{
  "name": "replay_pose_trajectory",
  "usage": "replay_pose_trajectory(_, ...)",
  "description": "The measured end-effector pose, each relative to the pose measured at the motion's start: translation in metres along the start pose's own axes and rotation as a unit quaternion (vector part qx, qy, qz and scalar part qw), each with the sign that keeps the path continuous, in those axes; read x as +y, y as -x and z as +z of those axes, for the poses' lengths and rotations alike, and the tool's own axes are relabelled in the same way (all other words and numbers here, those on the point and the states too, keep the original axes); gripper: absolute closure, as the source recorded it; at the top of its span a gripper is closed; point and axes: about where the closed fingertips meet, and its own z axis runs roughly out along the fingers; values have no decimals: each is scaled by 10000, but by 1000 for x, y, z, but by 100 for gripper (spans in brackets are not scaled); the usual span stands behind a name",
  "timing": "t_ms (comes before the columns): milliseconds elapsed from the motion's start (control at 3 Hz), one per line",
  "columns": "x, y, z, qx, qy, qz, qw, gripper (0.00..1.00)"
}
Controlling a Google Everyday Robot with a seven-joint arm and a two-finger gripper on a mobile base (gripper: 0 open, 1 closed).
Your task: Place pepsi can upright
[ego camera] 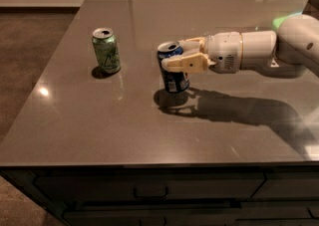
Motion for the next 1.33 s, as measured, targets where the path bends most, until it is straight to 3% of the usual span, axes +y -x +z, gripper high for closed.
replay_pose_trajectory(333, -6, -5, -3, -680, -11, 103, 9976, 52)
replay_pose_trajectory(667, -9, -9, -4, -1052, 23, 117, 9944, 21)
replay_pose_trajectory(1000, -7, -8, -1, -1016, 48, 110, 9948, 0)
replay_pose_trajectory(1333, -7, -8, -1, -1016, 49, 109, 9948, 0)
